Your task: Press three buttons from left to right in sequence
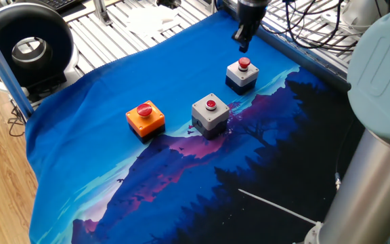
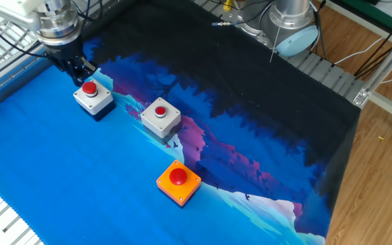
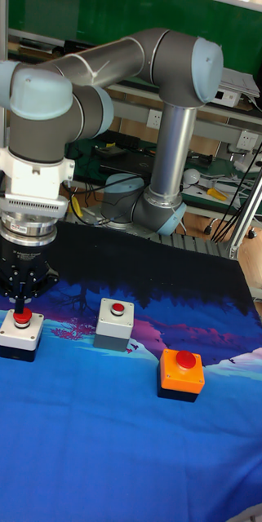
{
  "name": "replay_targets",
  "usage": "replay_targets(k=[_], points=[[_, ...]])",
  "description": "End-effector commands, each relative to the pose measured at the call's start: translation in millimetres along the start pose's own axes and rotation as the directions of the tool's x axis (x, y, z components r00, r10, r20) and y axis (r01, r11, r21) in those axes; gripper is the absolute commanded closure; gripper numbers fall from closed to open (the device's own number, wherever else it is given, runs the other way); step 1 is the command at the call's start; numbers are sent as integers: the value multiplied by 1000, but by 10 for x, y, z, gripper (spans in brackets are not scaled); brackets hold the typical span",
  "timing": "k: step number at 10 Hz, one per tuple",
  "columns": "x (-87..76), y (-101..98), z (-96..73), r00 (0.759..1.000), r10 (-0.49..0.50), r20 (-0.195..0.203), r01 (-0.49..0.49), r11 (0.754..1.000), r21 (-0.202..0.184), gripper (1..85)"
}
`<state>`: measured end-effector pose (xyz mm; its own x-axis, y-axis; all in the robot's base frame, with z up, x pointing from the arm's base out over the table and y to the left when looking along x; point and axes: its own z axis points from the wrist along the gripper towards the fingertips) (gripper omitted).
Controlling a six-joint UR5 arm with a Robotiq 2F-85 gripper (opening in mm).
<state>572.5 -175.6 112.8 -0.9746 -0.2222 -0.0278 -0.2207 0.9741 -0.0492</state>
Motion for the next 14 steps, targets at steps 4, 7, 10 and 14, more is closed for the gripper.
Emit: replay_targets(k=[4, 7, 10, 14], points=[[106, 44, 141, 1000, 6, -2, -6, 1000, -22, 847], [100, 71, 148, 1000, 4, 5, -4, 999, -38, 847], [71, 79, 173, 1000, 7, 9, -7, 999, -34, 847], [86, 79, 188, 1000, 7, 6, -7, 999, -36, 847]])
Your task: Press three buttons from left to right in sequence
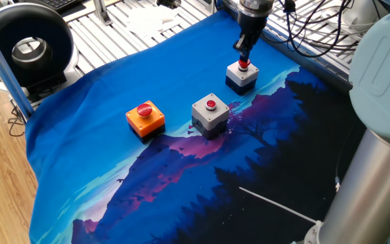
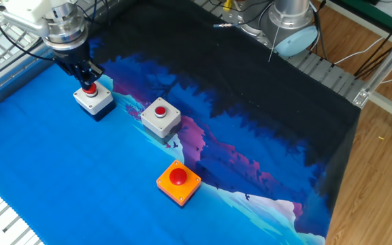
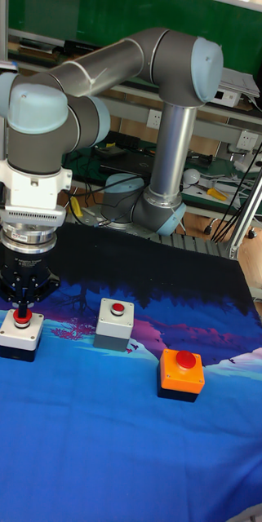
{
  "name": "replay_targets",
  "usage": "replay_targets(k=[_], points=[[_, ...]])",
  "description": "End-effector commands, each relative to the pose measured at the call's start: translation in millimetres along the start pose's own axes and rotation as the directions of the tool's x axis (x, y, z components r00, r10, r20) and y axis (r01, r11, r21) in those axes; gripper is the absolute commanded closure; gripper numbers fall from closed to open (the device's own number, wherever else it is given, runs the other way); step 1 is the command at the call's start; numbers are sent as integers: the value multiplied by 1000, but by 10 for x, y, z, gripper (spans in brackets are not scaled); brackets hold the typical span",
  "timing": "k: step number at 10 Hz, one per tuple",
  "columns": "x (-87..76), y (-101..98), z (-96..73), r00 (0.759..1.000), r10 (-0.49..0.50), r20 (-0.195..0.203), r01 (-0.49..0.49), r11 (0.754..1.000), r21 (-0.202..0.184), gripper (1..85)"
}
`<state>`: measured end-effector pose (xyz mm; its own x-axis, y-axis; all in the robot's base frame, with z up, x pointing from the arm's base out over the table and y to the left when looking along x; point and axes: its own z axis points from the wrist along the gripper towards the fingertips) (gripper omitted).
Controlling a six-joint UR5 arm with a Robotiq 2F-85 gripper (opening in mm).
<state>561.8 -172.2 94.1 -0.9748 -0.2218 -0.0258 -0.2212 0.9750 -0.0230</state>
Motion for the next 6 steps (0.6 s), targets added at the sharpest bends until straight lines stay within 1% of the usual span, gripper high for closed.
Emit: replay_targets(k=[1, 2, 3, 6], points=[[-8, -19, 17, 1000, 7, 6, -7, 1000, 1, 847], [7, -50, 18, 1000, 6, 1, -6, 1000, 11, 847], [11, -48, 17, 1000, 6, -1, -6, 1000, 10, 847], [-20, 34, 15, 1000, 14, 1, -14, 1000, -5, 847]])
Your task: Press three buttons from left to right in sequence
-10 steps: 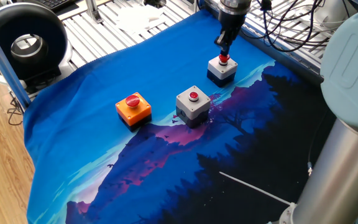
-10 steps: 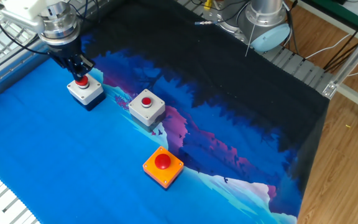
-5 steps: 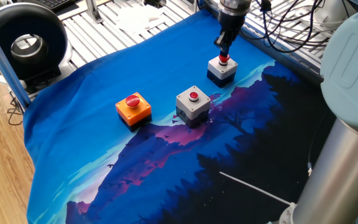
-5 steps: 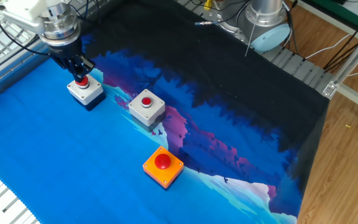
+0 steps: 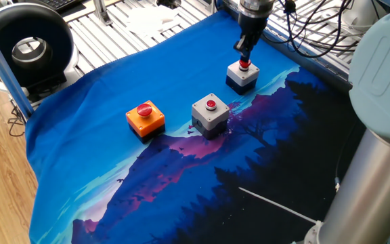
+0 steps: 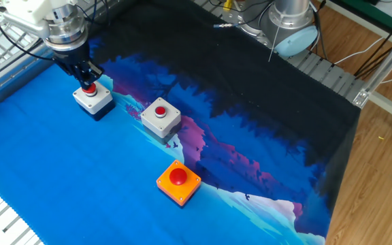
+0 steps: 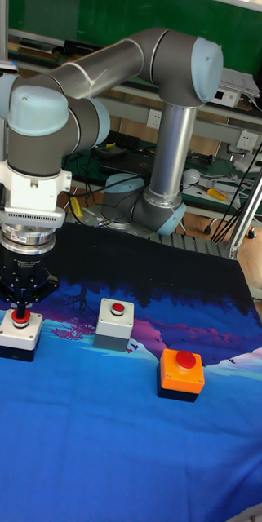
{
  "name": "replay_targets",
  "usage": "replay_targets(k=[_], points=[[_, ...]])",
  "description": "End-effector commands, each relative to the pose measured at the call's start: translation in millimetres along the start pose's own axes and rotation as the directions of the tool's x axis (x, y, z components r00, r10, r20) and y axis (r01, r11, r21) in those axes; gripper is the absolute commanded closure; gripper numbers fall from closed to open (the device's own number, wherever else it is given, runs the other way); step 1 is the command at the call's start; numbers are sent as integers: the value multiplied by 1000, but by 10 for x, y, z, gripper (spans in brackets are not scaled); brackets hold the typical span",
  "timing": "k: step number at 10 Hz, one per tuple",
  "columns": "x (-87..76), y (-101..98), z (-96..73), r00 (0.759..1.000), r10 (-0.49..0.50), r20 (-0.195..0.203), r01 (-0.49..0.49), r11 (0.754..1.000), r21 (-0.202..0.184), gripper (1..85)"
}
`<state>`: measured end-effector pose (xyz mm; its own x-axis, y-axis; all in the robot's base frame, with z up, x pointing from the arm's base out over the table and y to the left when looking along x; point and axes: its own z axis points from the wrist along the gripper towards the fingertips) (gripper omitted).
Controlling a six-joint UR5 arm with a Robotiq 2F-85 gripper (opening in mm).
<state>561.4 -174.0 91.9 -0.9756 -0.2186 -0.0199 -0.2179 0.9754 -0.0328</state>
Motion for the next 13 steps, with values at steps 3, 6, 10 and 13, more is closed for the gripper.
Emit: replay_targets(k=[3, 6, 10, 13], points=[[-33, 38, 42, 1000, -1, 4, 1, 1000, -30, 847], [-1, -16, 32, 1000, -11, -6, 11, 1000, -29, 847], [41, -67, -295, 999, -24, -47, 22, 998, -50, 847], [87, -94, -399, 998, -14, -68, 11, 999, -47, 847]])
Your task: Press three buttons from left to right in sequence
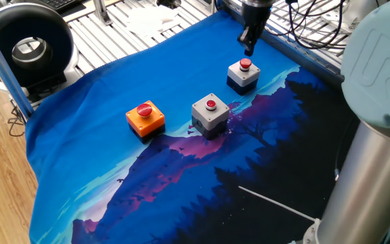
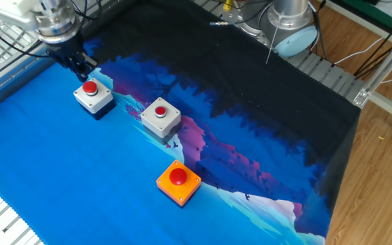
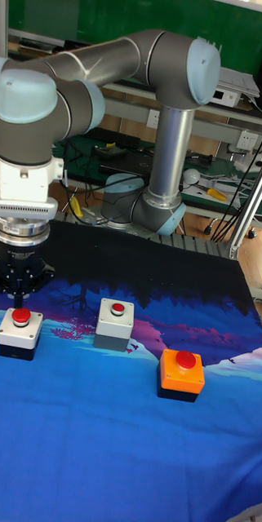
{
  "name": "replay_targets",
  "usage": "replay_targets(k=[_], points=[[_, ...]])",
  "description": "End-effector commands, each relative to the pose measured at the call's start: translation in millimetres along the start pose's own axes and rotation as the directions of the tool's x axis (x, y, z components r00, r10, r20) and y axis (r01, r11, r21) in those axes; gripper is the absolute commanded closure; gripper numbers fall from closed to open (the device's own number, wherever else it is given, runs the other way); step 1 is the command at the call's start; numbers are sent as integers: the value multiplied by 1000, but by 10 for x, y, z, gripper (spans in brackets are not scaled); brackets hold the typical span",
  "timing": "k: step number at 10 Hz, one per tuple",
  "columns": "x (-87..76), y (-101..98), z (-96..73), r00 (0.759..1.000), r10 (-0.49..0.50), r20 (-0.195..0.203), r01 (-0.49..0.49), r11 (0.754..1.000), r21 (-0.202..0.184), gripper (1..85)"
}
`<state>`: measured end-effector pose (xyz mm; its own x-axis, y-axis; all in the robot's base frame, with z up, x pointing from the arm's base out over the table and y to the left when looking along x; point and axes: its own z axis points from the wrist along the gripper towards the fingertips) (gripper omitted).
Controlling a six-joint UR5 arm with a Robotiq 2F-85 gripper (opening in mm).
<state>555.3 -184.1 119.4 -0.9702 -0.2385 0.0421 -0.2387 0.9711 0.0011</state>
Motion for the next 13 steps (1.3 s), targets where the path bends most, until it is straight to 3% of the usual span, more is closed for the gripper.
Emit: replay_targets(k=[1, 5, 9, 11, 13], points=[[-2, 2, -198, 1000, 9, 1, -9, 1000, -8, 847], [-102, 195, -474, 997, 46, 63, -44, 999, -29, 847], [-99, 429, -622, 995, 76, 62, -75, 997, -29, 847], [-52, 707, -606, 994, 95, 57, -91, 994, -65, 847], [128, 902, -534, 992, 117, 48, -116, 993, -36, 847]])
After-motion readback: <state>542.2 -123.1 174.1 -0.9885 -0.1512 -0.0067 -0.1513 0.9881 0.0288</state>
